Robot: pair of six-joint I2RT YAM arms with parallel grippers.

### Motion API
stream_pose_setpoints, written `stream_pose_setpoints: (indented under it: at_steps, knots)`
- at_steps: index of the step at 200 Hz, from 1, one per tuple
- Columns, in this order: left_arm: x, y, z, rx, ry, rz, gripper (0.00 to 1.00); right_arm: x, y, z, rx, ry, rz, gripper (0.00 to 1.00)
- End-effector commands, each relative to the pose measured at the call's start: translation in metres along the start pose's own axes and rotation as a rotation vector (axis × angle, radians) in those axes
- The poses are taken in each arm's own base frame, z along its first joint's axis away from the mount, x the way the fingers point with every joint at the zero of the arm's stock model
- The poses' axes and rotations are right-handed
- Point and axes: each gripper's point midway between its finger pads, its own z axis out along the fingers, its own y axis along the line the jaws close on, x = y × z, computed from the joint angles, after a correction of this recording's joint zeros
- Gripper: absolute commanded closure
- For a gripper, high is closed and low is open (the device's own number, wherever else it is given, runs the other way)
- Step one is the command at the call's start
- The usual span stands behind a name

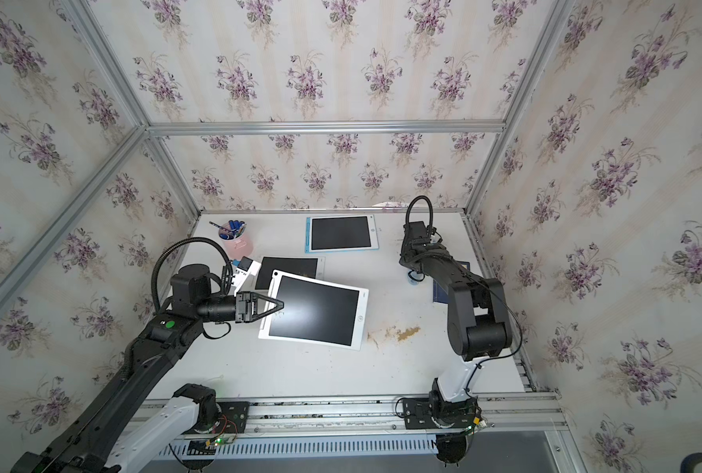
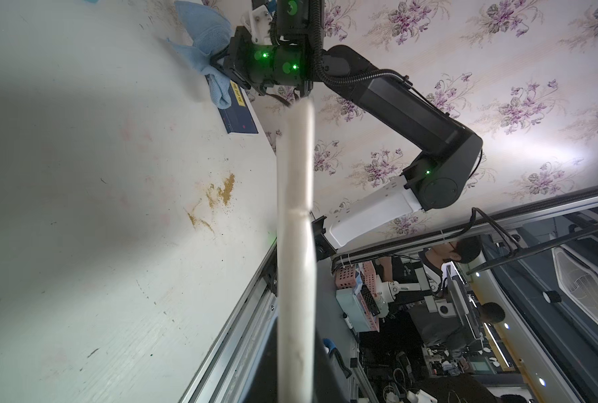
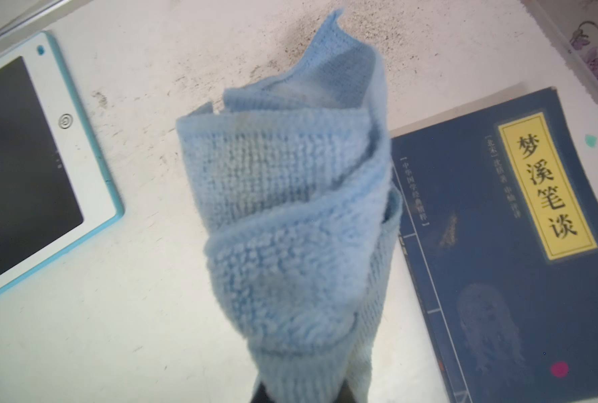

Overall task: Wipe the drawing tablet
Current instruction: Place the cleaning item at the center of the board.

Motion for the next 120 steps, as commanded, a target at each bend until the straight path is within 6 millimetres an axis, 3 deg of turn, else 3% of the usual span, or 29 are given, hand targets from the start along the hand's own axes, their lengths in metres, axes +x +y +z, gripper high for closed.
stream_pose_setpoints:
  at_steps: [1, 11, 23, 36, 61, 86, 101, 120]
  knots:
    - [-0.008, -0.016, -0.003, 0.058, -0.02, 0.119, 1.0, 0.002, 0.002, 0.011, -0.002, 0.0, -0.012, 0.65]
    - [-0.008, -0.015, -0.004, 0.053, -0.026, 0.125, 1.0, 0.005, 0.006, 0.011, -0.032, 0.002, -0.025, 0.42]
    - [-0.01, -0.013, -0.006, 0.041, -0.037, 0.128, 1.0, 0.003, 0.008, 0.004, -0.056, -0.014, -0.041, 0.21]
    - [-0.012, -0.008, -0.007, 0.021, -0.053, 0.124, 1.0, -0.007, 0.01, -0.013, -0.09, -0.057, -0.046, 0.12]
    - [-0.022, 0.006, -0.012, -0.003, -0.1, 0.104, 1.0, -0.023, 0.025, -0.063, -0.247, -0.138, -0.049, 0.13]
    - [-0.034, 0.019, -0.019, -0.002, -0.158, 0.078, 1.0, -0.011, 0.054, -0.118, -0.551, -0.17, -0.085, 0.22]
    - [-0.04, 0.023, -0.02, -0.002, -0.18, 0.072, 1.0, 0.015, 0.078, -0.153, -0.81, -0.141, -0.138, 0.35]
    - [-0.044, 0.022, -0.021, 0.01, -0.195, 0.083, 1.0, 0.066, 0.109, -0.196, -1.208, -0.009, -0.186, 0.49]
